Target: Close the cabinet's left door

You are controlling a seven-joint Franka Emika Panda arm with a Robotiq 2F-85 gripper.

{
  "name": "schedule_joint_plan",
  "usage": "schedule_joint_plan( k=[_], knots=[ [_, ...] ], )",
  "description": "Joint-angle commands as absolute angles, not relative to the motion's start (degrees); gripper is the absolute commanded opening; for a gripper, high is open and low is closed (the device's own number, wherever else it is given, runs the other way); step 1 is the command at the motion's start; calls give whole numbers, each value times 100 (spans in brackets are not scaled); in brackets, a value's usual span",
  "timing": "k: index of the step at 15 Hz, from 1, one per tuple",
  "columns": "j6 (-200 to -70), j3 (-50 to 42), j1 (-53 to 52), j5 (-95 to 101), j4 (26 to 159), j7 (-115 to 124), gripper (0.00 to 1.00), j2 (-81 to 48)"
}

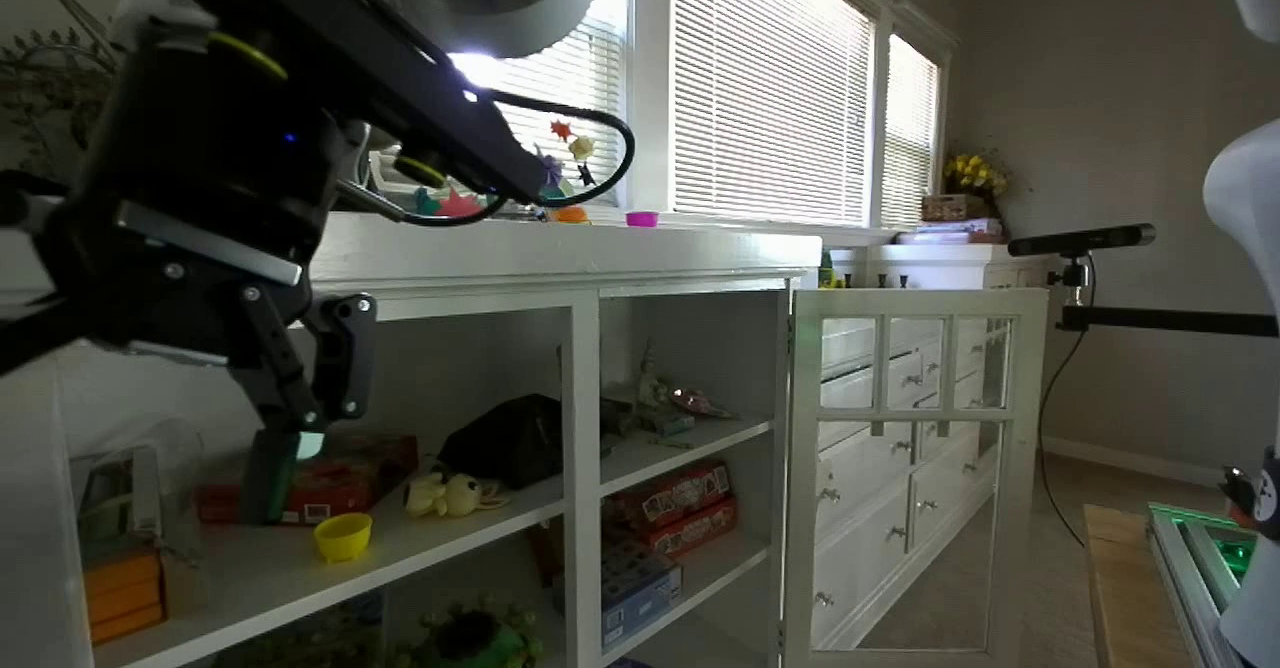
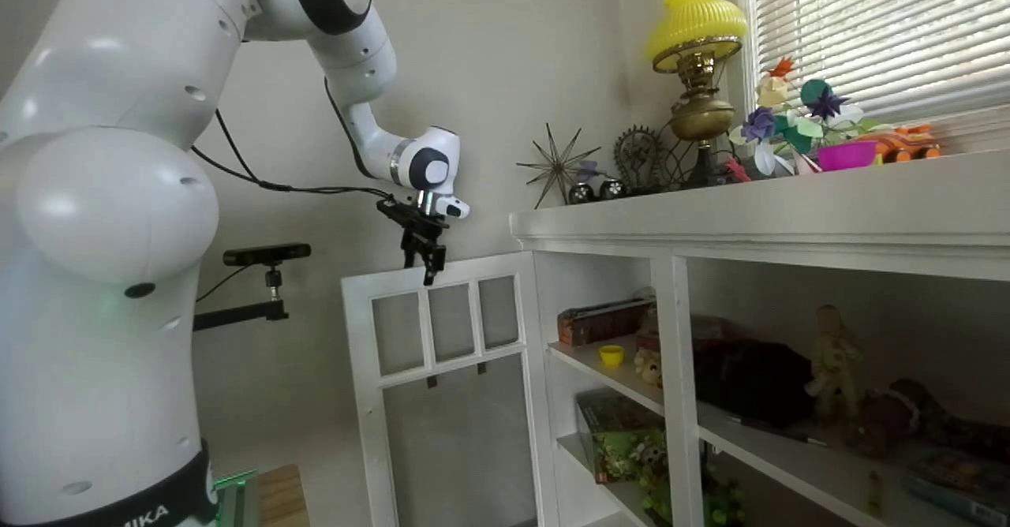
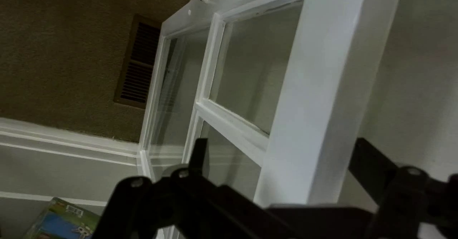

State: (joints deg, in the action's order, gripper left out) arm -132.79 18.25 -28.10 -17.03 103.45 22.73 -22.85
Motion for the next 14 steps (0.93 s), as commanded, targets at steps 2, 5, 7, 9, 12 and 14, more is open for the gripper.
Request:
schedule_joint_plan(
  k=[2, 5, 7, 9, 12, 14],
  knots=[
    [-12844, 1710, -2806, -1425, 10557, 2510, 100, -2100],
    [-12687, 1656, -2817, -1345, 10610, 2526, 100, -2091],
    [-12545, 1600, -2815, -1184, 10666, 2551, 100, -2014],
    [-12379, 1538, -2800, -982, 10730, 2601, 100, -1908],
    [-12118, 1444, -2759, -703, 10873, 2738, 100, -1688],
    [-12016, 1394, -2715, -548, 11008, 2820, 100, -1539]
  ],
)
